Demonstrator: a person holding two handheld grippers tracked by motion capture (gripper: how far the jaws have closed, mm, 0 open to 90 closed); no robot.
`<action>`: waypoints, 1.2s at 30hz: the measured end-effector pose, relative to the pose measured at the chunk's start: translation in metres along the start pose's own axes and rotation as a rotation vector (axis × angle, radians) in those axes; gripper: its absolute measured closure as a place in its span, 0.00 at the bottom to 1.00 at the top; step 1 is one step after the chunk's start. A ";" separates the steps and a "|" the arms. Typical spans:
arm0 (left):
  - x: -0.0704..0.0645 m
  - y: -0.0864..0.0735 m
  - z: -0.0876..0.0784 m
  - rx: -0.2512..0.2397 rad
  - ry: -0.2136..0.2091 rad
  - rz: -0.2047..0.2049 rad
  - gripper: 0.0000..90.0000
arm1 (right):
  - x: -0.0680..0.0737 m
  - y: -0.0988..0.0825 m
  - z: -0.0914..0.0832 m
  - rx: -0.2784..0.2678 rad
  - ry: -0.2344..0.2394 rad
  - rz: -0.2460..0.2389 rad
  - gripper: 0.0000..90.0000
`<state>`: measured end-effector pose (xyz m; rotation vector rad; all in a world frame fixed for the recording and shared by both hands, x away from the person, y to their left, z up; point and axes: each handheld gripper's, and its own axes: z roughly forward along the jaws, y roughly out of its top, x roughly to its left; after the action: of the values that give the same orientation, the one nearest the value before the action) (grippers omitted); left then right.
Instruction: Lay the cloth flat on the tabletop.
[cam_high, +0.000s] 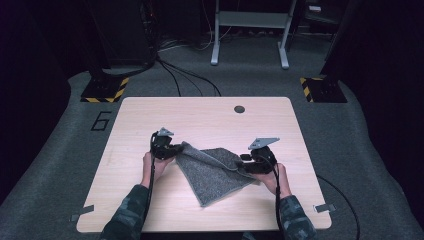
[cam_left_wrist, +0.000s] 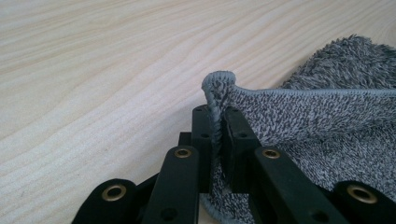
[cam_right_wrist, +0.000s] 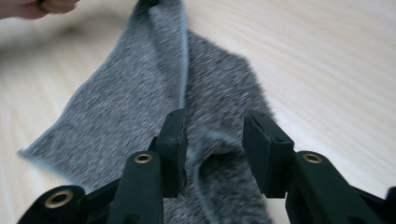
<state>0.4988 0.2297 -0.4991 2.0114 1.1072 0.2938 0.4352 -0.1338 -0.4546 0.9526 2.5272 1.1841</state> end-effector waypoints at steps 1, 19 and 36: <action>0.001 0.000 0.000 0.007 -0.002 0.004 0.93 | 0.001 -0.002 0.002 0.009 0.003 -0.010 0.64; 0.008 0.004 0.001 -0.010 -0.006 -0.012 0.93 | -0.002 0.023 0.012 -0.009 -0.127 0.031 0.98; 0.014 0.026 -0.012 -0.075 0.049 -0.050 0.95 | -0.018 0.037 -0.005 -0.088 -0.166 0.074 0.99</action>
<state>0.5162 0.2397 -0.4747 1.9169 1.1586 0.3548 0.4641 -0.1309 -0.4256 1.0829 2.3100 1.1733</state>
